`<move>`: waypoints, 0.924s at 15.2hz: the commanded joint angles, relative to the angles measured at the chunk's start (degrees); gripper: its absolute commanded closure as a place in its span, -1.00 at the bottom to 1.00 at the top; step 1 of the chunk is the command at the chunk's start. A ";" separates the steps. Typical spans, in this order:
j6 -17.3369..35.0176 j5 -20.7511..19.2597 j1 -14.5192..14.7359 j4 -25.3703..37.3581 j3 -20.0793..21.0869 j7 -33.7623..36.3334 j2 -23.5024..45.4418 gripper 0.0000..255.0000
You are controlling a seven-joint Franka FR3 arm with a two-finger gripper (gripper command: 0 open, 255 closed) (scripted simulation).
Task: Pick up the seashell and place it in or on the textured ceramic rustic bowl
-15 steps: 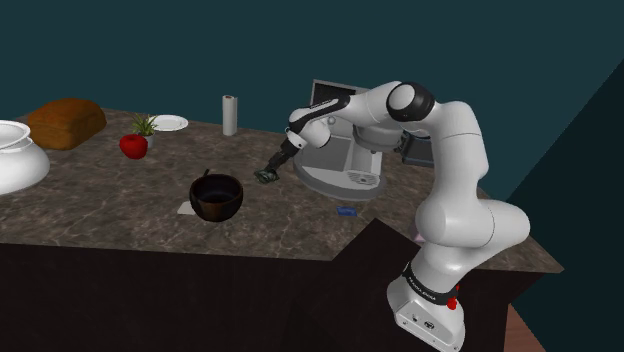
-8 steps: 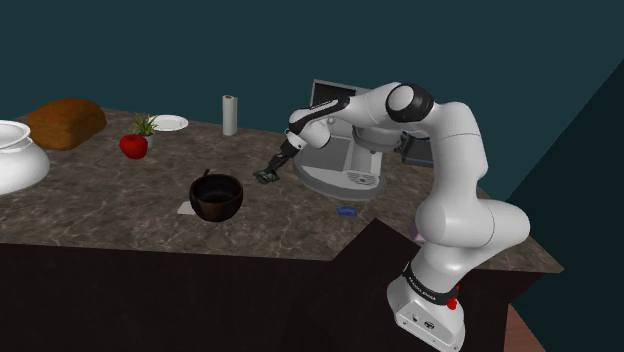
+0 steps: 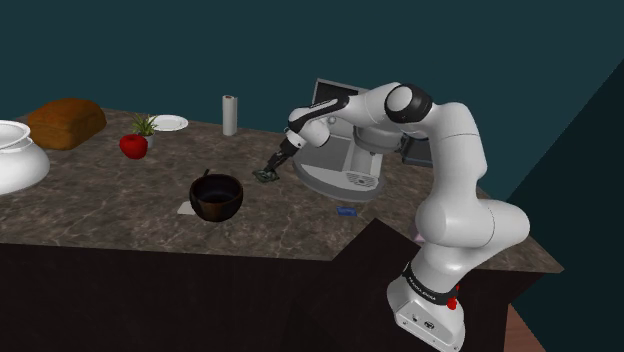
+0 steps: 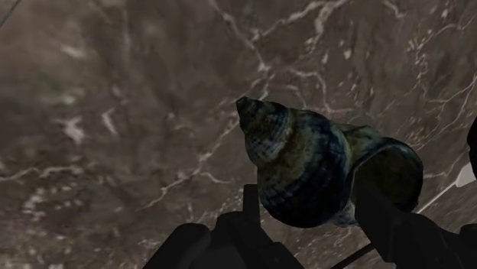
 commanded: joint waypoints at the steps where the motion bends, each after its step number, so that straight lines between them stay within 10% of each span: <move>1: 1.51 0.21 -0.75 -2.59 -0.20 -0.73 0.11 1.00; 14: -3.06 1.28 -2.48 -4.84 1.51 1.85 -7.49 1.00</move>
